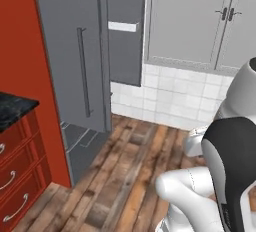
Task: Gather the potato and mushroom from the fridge and place them on a tray on the dining counter. Then gather the fish and chicken drumstick from the fridge and place them on the other tray.
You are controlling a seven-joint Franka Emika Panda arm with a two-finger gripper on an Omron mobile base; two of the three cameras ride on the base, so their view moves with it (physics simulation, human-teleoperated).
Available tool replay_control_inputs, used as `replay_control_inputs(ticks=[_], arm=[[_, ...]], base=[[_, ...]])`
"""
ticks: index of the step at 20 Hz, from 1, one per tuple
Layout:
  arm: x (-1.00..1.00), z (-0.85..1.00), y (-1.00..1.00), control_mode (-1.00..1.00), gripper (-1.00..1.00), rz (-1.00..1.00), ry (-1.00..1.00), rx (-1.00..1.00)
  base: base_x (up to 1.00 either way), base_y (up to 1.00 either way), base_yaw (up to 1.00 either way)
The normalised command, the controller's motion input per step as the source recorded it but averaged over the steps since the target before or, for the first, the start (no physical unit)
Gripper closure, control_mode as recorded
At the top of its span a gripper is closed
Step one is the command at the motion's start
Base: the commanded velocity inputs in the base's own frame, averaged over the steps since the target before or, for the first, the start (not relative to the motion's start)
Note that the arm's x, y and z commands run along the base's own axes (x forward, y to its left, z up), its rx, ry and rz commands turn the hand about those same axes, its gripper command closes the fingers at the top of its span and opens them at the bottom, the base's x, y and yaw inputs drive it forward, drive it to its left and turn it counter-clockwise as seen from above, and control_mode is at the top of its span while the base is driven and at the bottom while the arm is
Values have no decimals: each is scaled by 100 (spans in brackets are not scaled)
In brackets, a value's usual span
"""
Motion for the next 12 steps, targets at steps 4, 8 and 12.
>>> replay_control_inputs(ticks=[4,8,12], arm=[[0,0,0,100,-100,0,0,0],[0,0,0,100,-100,0,0,0],[0,0,0,100,-100,0,0,0]], base=[[8,-75,38],[9,-75,38],[10,-74,38]])
